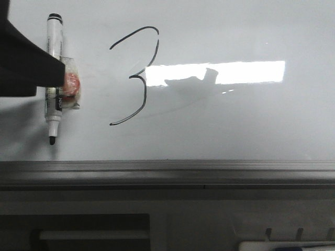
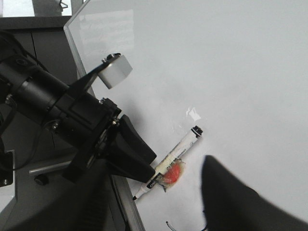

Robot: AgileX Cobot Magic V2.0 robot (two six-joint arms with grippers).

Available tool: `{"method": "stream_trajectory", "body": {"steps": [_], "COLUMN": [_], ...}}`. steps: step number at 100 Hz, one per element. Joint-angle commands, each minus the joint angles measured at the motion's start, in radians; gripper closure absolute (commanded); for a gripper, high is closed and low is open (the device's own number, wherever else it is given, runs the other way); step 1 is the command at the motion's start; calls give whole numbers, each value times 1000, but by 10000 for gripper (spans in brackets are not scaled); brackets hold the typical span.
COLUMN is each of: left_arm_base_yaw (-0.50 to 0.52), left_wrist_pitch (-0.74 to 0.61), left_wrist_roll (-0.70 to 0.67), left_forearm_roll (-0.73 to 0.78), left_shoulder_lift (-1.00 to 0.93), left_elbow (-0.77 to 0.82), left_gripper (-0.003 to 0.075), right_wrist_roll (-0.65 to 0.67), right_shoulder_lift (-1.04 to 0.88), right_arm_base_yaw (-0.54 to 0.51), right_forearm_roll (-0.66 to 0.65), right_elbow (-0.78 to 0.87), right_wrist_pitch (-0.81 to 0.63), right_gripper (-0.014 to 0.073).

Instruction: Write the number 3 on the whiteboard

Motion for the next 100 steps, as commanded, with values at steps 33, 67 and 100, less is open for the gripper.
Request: {"method": "stream_trajectory", "body": {"steps": [33, 67, 100], "left_arm_base_yaw": [1, 1, 1], "left_wrist_pitch": [-29, -21, -2], "left_wrist_roll": [0, 0, 0], "left_forearm_roll": [212, 376, 374], "left_shoulder_lift": [-355, -634, -717], "left_elbow": [-15, 131, 187], "left_gripper": [741, 741, 741], "right_wrist_roll": [9, 9, 9], "right_shoulder_lift": [-242, -622, -853], "right_arm_base_yaw": [-9, -9, -9], "right_forearm_roll": [16, 22, 22], "right_elbow": [189, 576, 764], "right_wrist_pitch": [-269, -409, -413], "right_gripper": [643, 643, 643]}}
